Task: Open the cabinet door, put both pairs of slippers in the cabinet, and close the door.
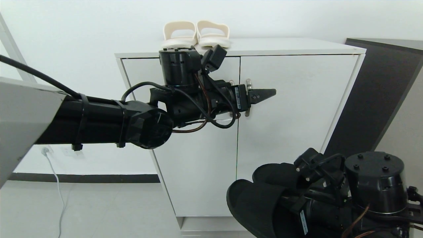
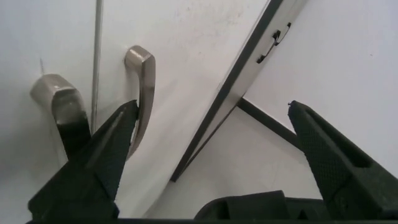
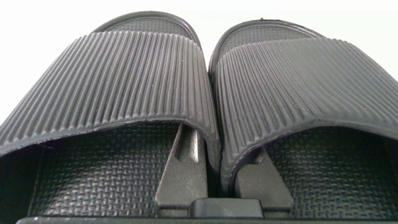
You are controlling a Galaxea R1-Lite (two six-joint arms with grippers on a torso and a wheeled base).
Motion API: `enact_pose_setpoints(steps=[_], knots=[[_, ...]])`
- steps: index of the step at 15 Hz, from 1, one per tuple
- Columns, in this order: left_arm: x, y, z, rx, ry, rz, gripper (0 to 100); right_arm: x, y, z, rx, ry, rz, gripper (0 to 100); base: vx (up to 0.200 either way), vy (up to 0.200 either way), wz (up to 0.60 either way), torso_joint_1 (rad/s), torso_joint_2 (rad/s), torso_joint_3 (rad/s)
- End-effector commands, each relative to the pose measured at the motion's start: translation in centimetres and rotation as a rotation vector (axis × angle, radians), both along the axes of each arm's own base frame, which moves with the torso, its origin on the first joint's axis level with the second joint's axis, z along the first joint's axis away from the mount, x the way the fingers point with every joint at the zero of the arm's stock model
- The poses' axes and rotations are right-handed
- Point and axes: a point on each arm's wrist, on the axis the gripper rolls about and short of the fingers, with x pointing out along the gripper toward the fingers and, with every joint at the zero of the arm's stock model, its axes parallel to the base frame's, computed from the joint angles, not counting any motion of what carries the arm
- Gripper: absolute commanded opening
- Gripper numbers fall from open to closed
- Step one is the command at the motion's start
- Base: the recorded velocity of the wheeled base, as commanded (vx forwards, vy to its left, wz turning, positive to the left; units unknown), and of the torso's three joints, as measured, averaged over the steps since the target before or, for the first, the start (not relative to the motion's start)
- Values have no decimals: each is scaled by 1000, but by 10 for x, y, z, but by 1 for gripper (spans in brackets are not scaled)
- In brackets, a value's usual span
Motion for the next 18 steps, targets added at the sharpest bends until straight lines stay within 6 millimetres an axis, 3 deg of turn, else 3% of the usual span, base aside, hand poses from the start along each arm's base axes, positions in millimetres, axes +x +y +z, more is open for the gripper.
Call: enact_pose_setpoints(steps=[1,8,15,18], knots=[[1,-1,-3,4,6,1,0,0,0,0,0,0,2,0,0,0,0,0,0,0],[-8,3,-1,6,10,-6,0,-6,1,-3,-2,14,41,0,0,0,0,0,0,0],[-59,8,4,9,13,-77,0,-16,-1,-4,2,26,113,0,0,0,0,0,0,0],[-85,20,3,22,28,-92,0,-17,-1,-6,-7,25,123,0,0,0,0,0,0,0]])
